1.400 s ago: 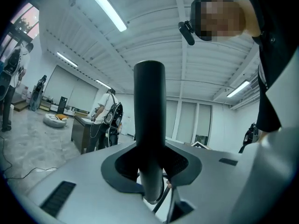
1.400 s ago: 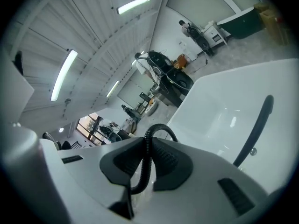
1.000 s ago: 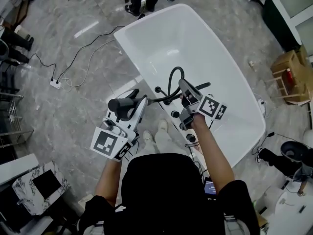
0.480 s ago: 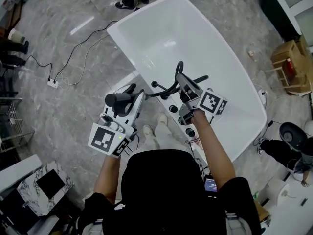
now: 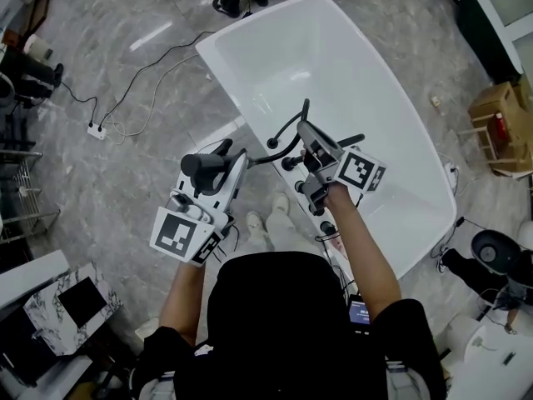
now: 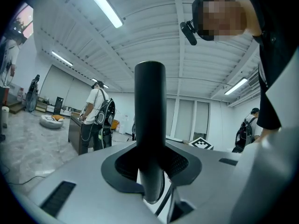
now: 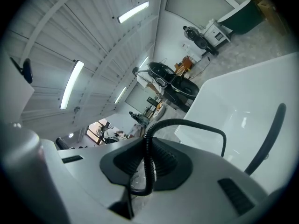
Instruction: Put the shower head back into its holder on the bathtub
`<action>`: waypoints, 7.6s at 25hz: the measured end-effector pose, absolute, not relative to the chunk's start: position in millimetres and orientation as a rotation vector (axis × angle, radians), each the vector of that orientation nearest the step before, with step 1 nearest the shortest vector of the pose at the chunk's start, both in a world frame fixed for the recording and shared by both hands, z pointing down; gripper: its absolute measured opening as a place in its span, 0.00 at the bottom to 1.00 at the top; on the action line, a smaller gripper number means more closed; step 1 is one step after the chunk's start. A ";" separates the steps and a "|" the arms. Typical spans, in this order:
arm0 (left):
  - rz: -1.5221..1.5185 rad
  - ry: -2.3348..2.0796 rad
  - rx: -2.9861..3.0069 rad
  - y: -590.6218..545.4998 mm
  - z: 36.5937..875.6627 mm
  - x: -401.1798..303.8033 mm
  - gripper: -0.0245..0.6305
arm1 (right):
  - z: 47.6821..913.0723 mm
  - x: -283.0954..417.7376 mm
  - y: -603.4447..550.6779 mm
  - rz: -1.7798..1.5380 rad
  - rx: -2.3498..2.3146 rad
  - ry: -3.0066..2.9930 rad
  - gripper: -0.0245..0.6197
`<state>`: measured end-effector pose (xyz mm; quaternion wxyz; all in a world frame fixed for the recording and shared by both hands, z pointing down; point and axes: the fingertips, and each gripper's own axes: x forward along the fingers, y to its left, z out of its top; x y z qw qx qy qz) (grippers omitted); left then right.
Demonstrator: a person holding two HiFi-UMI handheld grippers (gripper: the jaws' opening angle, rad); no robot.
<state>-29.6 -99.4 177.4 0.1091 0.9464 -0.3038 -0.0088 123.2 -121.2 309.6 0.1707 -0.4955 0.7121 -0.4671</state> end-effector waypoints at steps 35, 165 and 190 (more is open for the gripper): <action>0.007 -1.185 2.677 -83.5 193.5 -114.1 0.22 | 359.6 16.8 -91.7 -1.583 -1.148 2.110 0.14; 0.749 -0.766 2.621 -169.9 649.3 105.3 0.22 | 628.4 117.2 -46.7 -1.832 -1.778 2.316 0.07; 0.748 -0.716 2.582 -149.2 576.1 75.2 0.30 | 549.5 120.1 -70.4 -1.666 -1.799 2.393 0.07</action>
